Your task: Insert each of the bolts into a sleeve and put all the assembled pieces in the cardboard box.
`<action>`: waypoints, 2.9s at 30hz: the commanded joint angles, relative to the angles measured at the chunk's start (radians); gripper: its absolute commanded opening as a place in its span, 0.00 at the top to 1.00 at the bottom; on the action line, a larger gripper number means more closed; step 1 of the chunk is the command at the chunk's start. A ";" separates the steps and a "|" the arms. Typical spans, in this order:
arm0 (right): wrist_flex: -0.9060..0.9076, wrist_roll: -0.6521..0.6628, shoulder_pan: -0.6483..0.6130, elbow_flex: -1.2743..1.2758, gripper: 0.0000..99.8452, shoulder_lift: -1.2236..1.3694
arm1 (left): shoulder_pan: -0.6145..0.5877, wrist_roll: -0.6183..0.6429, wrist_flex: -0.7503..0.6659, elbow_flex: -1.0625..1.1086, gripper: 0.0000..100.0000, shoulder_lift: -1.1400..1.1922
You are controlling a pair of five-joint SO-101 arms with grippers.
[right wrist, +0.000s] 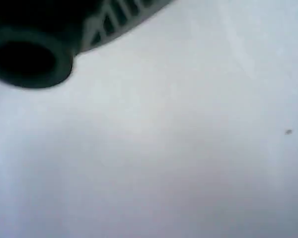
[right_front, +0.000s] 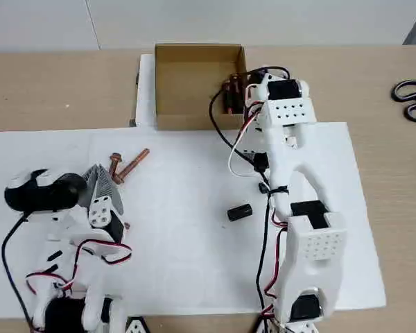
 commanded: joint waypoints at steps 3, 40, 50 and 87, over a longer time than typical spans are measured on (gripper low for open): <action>0.018 0.002 0.018 -0.003 1.00 -0.068 | 0.000 0.011 0.072 -0.248 0.99 0.267; 0.030 0.008 0.136 -0.003 1.00 -0.070 | -0.063 -0.222 0.755 -1.403 0.99 1.855; 0.031 0.008 0.133 -0.003 1.00 -0.070 | -0.124 -0.327 0.761 -1.561 0.99 2.047; 0.031 0.009 0.131 -0.003 1.00 -0.070 | -0.137 -0.404 0.749 -1.910 0.91 2.530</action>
